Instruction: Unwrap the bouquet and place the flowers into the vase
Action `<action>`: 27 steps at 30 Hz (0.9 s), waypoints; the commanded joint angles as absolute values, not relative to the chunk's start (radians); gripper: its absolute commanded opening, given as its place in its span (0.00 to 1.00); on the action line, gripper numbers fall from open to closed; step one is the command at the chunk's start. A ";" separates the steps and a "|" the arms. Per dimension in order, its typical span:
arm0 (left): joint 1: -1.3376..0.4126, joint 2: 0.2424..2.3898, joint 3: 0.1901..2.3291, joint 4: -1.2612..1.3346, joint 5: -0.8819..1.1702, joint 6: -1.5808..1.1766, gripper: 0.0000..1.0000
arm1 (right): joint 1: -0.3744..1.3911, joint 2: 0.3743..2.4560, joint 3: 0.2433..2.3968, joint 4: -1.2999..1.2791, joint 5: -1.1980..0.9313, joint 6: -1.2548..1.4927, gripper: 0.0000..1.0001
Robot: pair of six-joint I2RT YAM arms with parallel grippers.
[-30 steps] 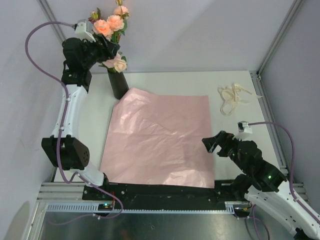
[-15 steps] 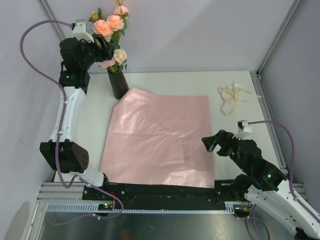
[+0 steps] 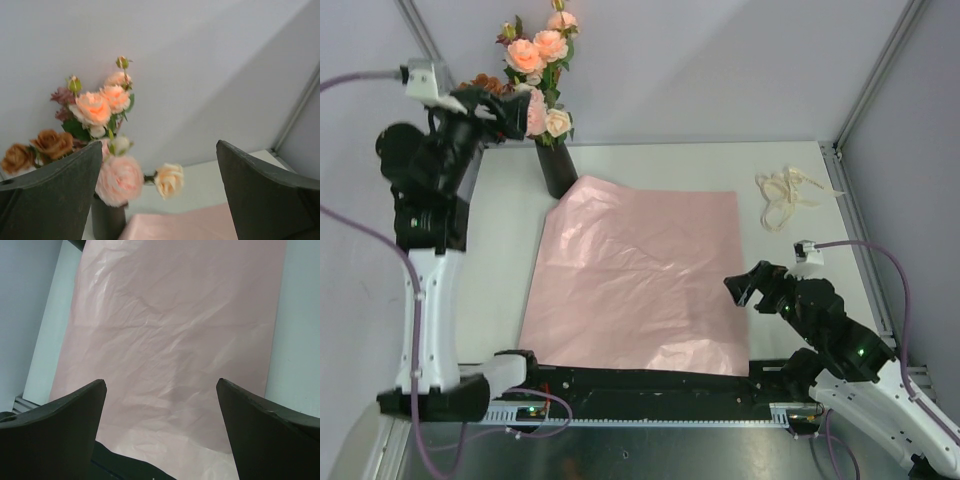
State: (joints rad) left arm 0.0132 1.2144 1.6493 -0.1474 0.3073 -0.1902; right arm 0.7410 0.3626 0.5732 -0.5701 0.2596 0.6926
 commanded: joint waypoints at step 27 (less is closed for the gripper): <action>-0.060 0.409 0.541 -0.083 0.655 -0.439 1.00 | 0.738 0.287 0.713 -0.624 0.254 0.629 0.99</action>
